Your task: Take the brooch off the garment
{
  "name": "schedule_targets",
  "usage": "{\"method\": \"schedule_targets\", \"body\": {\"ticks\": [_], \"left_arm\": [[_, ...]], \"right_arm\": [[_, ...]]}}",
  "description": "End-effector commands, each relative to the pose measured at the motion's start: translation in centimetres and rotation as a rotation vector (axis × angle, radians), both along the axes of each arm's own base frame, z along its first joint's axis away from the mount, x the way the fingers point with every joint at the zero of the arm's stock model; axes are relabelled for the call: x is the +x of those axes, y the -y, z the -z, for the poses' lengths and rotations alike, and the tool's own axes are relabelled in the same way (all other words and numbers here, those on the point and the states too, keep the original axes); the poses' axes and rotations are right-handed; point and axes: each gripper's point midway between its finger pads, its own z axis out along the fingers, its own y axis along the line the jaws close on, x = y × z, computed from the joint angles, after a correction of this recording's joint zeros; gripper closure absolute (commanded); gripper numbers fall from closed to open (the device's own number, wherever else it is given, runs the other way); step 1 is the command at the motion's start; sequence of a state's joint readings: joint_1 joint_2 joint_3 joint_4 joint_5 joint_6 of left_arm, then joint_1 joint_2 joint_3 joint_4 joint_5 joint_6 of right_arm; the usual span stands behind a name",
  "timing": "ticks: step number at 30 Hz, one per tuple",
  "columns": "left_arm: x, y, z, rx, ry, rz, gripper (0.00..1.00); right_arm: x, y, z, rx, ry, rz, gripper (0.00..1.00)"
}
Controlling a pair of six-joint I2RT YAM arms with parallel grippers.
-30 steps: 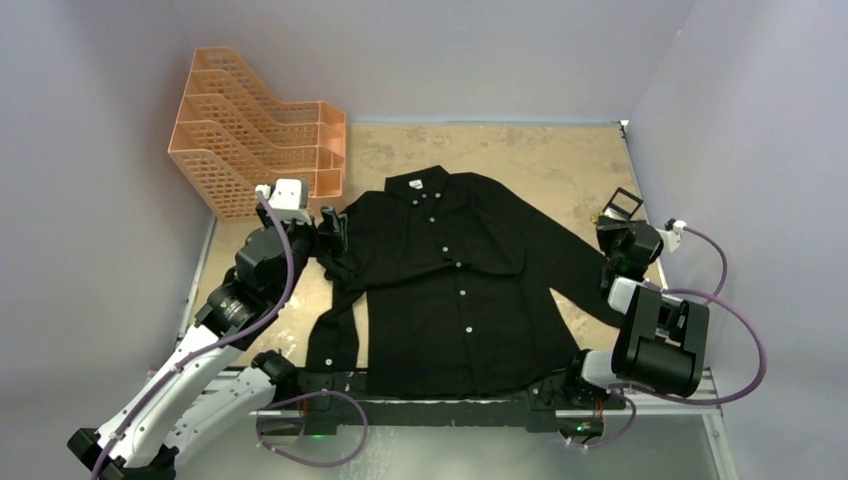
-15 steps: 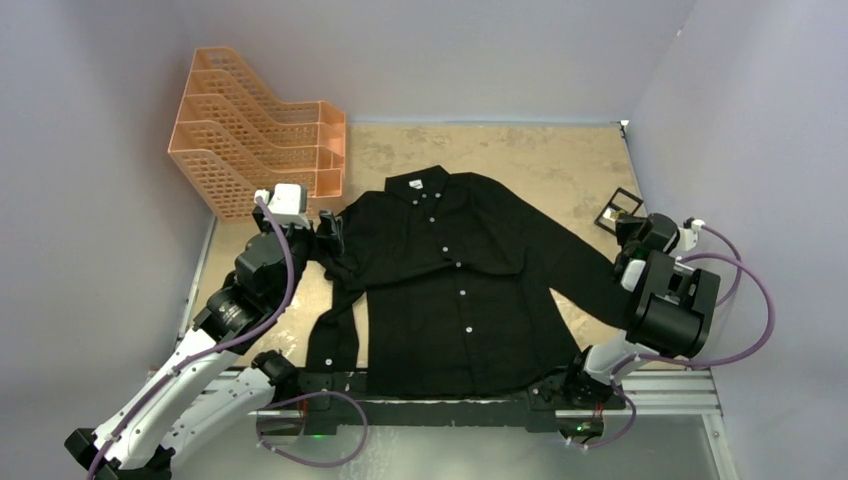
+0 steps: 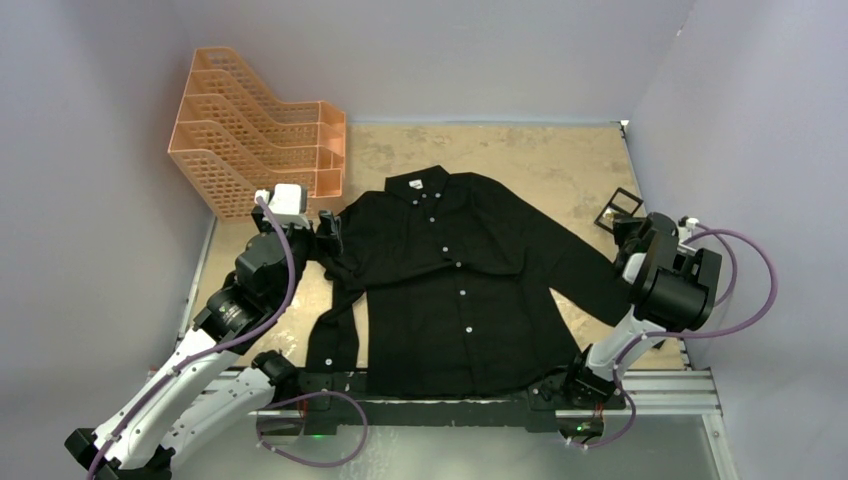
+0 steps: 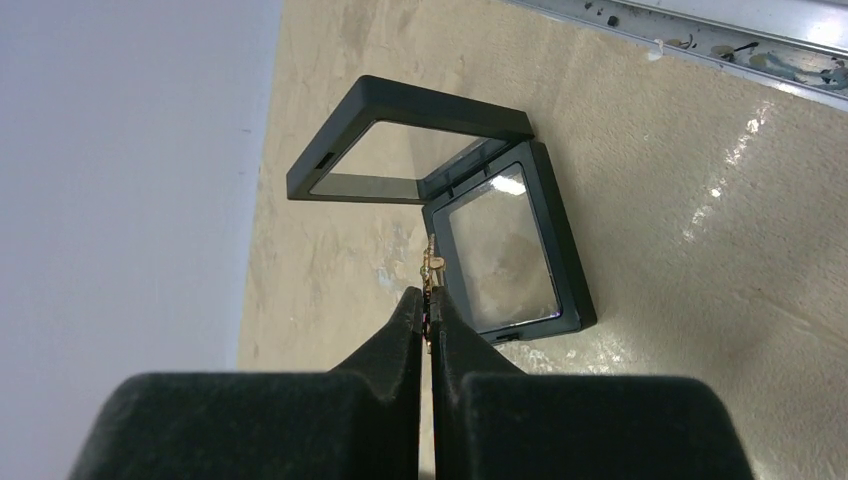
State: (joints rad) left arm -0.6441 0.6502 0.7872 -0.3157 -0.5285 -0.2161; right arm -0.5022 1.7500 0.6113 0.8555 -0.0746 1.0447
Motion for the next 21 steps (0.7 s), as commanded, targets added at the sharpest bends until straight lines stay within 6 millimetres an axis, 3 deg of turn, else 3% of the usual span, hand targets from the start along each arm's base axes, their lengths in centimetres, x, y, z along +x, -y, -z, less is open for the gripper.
{"method": "schedule_targets", "body": {"ticks": [1,21], "left_arm": [[0.0,-0.1,-0.2,0.013,0.013,-0.003,0.20],[0.1,0.0,0.0,0.020,0.008,0.003,0.20]], "right_arm": [[1.6,0.2,-1.8,-0.016,0.075,-0.038,1.00],[2.1,0.5,-0.8,0.019,0.114,-0.011,1.00]]}}
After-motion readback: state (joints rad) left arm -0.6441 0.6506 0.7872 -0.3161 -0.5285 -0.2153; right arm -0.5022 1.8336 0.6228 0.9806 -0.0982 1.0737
